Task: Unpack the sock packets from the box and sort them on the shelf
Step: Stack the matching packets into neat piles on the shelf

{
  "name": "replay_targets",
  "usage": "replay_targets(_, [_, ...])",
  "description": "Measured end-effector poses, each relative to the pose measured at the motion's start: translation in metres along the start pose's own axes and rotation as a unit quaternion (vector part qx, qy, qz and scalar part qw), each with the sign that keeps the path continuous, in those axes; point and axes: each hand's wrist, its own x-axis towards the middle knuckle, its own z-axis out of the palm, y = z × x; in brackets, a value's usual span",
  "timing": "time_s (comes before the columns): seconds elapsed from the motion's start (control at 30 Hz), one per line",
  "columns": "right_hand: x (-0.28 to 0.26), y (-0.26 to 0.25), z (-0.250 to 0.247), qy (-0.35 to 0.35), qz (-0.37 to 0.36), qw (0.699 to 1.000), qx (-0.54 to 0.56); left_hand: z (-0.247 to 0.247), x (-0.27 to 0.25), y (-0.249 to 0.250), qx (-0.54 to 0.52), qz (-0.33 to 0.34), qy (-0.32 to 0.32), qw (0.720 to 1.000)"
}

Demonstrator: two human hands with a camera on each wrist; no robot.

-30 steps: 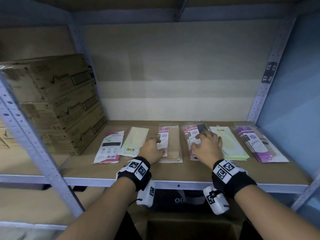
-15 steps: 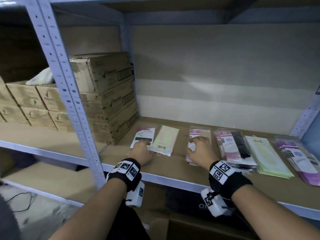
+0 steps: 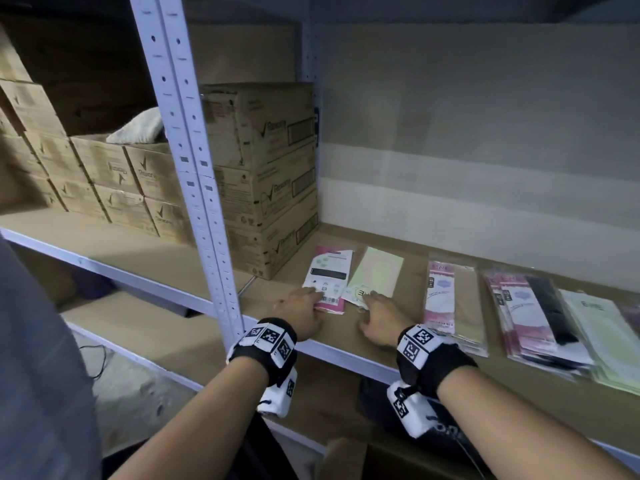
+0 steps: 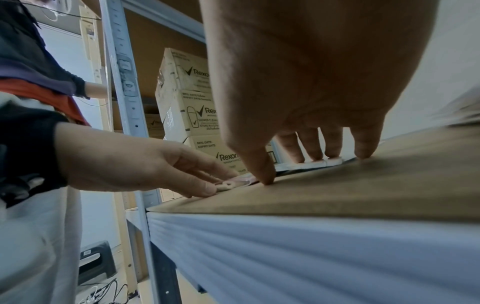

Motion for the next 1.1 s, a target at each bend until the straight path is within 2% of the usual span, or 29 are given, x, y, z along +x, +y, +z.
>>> replay_targets(0.23, [-0.012,0.001,0.005,0.016,-0.015,0.999,-0.037,0.006,-0.014,-0.007,-0.003,0.014,0.037,0.999])
replay_targets(0.37, [-0.036,0.001,0.009,0.032,-0.029,0.996,-0.074,0.006,-0.039,-0.002,0.003,0.014,0.043,0.999])
replay_targets(0.53, [-0.07,0.003,0.017,0.051,-0.041,0.995,-0.069,0.004,-0.075,0.011,0.002,0.003,0.048,0.999])
replay_targets(0.73, [-0.108,0.007,0.039,0.083,-0.058,0.993,-0.055,0.015,-0.115,0.023,0.08,0.002,0.051,0.995])
replay_targets(0.93, [-0.12,0.007,0.051,0.145,-0.036,0.979,-0.141,0.026,-0.124,0.034,0.137,0.015,0.117,0.983])
replay_targets(1.1, [-0.118,0.001,0.043,0.194,-0.04,0.965,-0.171,0.028,-0.119,0.041,0.167,0.019,0.177,0.97])
